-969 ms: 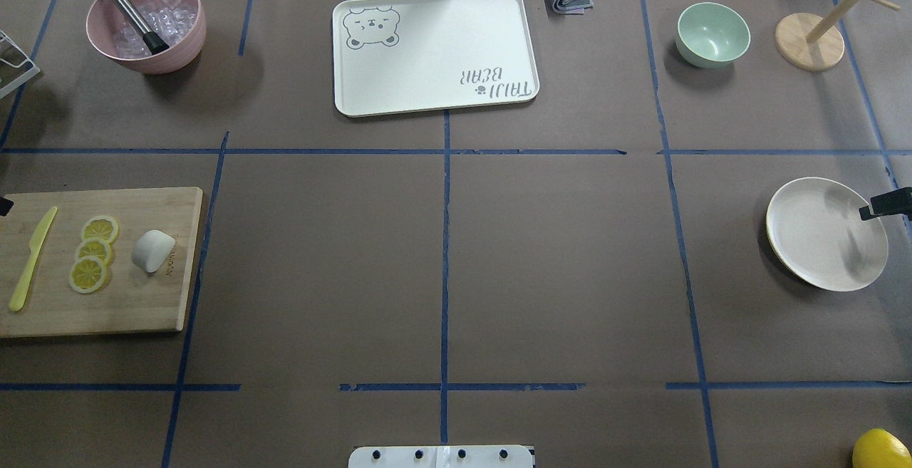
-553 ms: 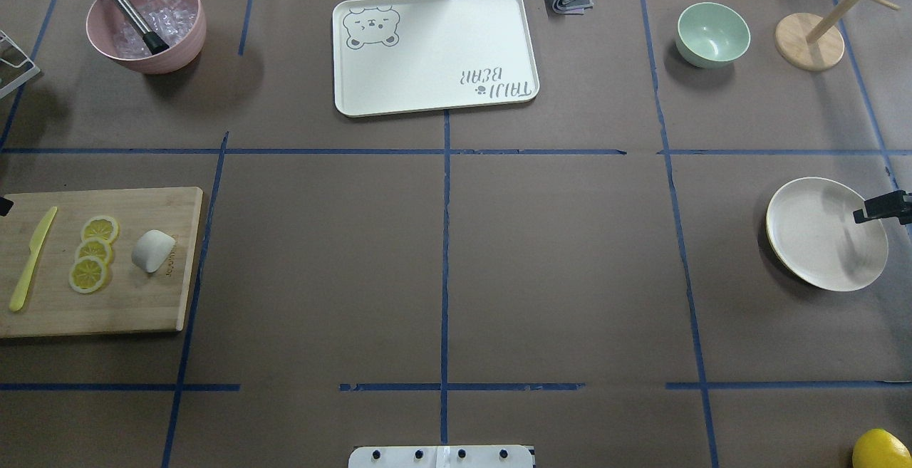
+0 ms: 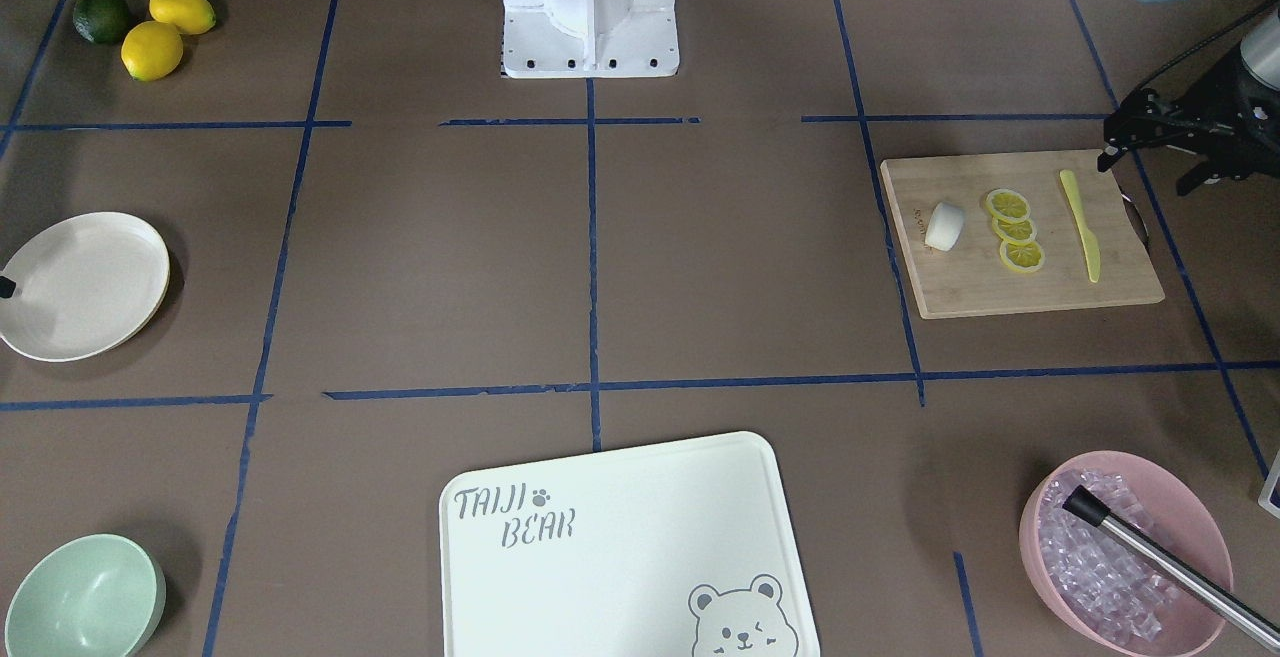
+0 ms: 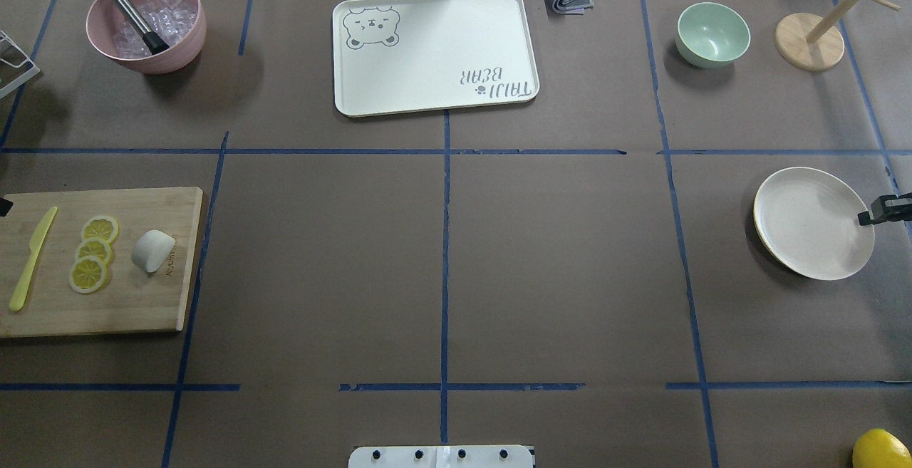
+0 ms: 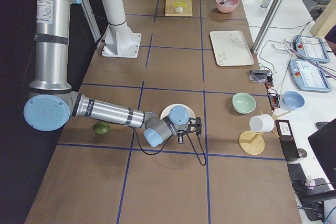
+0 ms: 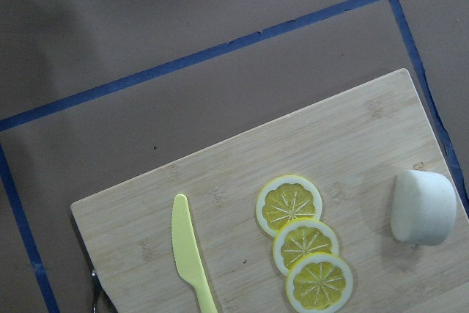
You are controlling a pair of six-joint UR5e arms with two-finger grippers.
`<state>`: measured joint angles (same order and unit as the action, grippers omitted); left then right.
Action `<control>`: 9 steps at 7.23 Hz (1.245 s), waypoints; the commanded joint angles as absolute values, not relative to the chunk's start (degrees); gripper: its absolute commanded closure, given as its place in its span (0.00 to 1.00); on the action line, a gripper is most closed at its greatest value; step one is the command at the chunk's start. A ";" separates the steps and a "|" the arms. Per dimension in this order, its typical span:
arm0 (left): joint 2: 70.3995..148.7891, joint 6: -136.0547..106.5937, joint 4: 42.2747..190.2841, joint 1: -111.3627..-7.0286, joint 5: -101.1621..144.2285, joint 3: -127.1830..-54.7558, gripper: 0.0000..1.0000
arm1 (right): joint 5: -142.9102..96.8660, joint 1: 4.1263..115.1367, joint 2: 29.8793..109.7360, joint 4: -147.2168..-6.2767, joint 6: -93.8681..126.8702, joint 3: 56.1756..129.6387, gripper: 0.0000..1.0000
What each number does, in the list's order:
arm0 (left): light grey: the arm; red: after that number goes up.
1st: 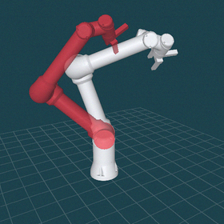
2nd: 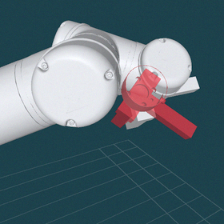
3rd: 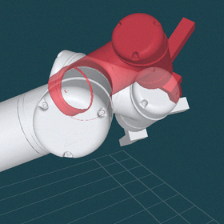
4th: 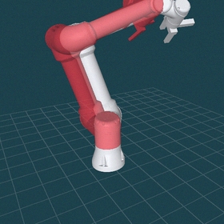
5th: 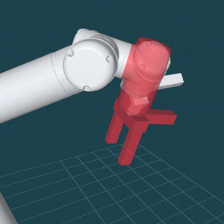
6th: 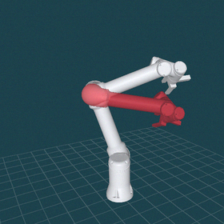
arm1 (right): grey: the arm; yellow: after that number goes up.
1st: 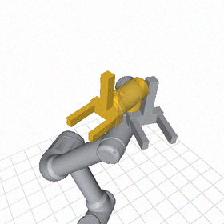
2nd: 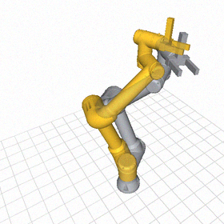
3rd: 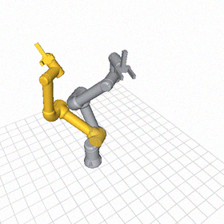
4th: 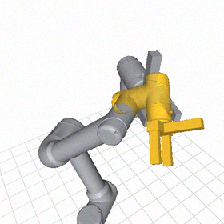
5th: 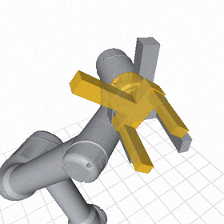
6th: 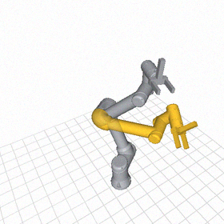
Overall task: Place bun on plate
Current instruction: 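Grasp the rim of the white plate with the right gripper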
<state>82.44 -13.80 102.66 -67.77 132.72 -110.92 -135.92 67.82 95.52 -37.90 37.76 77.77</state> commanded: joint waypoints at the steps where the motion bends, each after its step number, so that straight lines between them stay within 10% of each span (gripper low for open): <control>1: 82.44 -13.80 102.66 -67.85 132.71 -110.92 0.00 | -140.42 67.85 95.89 -31.67 41.54 77.87 1.00; 9: 82.35 -13.80 102.57 -67.94 132.71 -111.45 0.00 | -130.83 46.71 72.10 -16.78 85.05 77.96 1.00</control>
<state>82.42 -13.84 102.58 -67.88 132.74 -111.40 -136.16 52.12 75.80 -16.40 80.74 77.98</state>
